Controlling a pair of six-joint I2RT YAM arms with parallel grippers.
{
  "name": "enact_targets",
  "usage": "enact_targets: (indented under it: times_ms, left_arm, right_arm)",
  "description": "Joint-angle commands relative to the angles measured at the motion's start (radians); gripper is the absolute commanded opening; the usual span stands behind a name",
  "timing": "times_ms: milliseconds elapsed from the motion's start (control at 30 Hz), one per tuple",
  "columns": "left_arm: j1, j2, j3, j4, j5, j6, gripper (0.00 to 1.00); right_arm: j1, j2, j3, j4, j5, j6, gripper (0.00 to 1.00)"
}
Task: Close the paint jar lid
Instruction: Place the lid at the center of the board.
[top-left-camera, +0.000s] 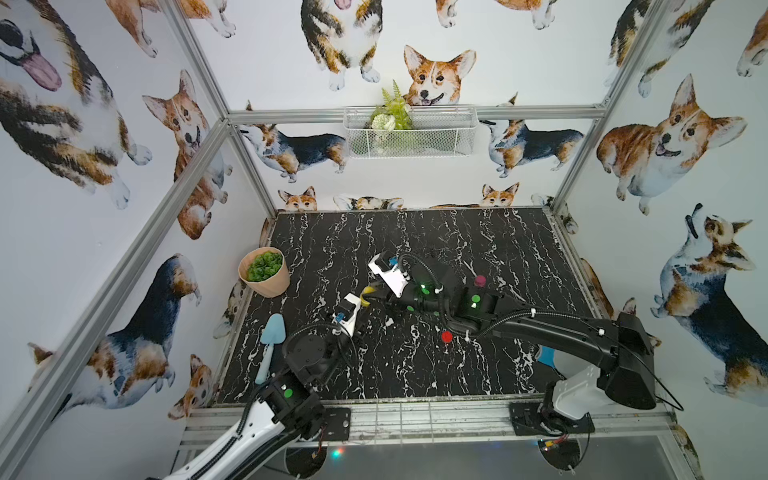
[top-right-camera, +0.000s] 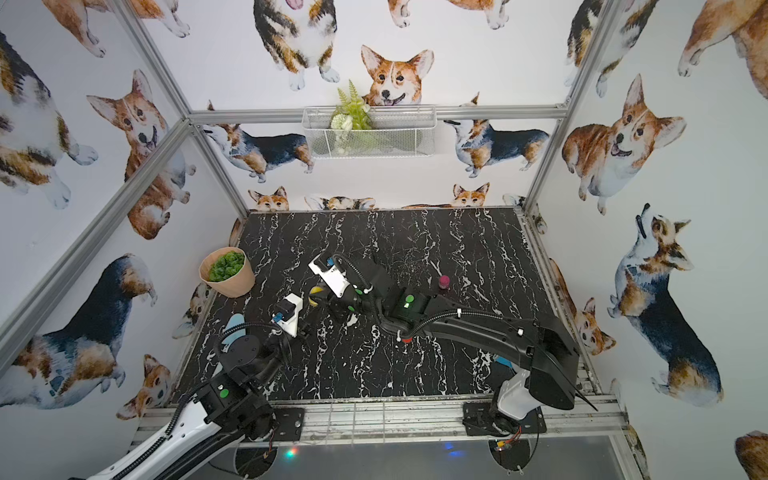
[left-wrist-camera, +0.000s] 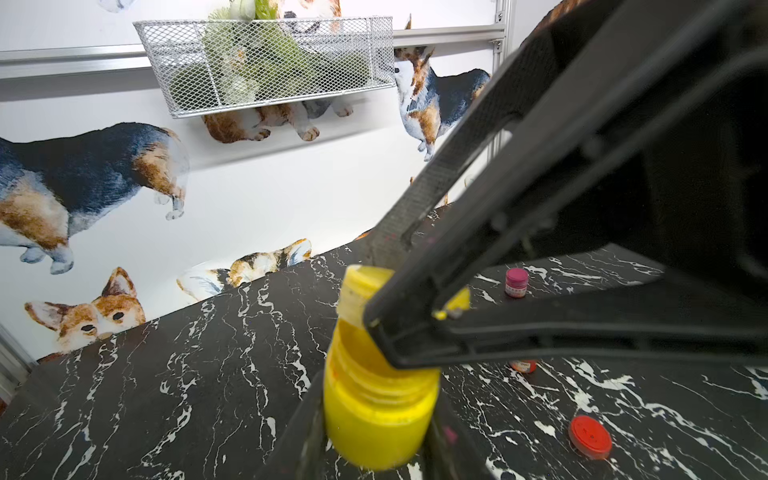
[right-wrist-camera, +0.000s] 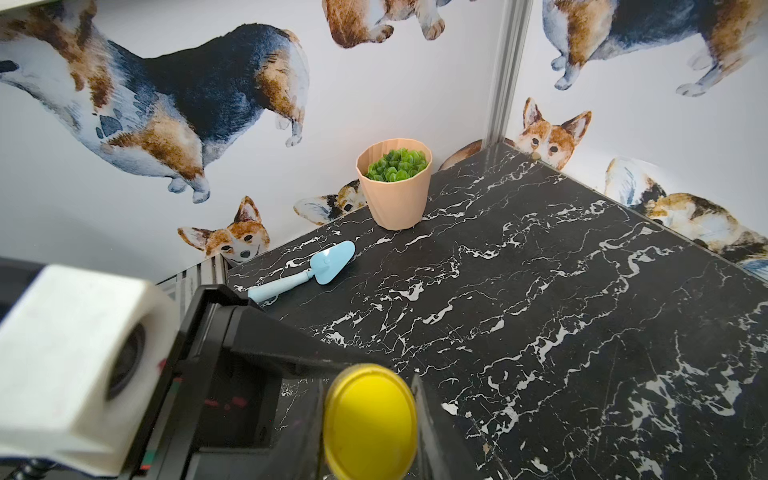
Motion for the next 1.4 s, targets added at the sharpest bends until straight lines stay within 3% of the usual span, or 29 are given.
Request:
enact_targets:
  times_ms: [0,267,733,1367]
  left_arm:
    - [0.003,0.007,0.004,0.057,-0.03,-0.009,0.29]
    - [0.004,0.017,0.018,0.043,-0.02,-0.009,0.29]
    - [0.003,0.007,0.023,0.026,-0.008,-0.007,0.28]
    - [0.003,-0.013,-0.002,-0.035,-0.062,-0.032,0.28]
  right_arm:
    - [0.008,-0.003,0.011,-0.033,-0.121,-0.014,0.31]
    - [0.023,0.01,0.012,-0.034,-0.109,-0.047,0.31]
    - [0.086,0.036,0.028,-0.098,0.084,-0.185,0.31]
    - [0.055,-0.107,-0.109,-0.071,0.277,-0.18,0.32]
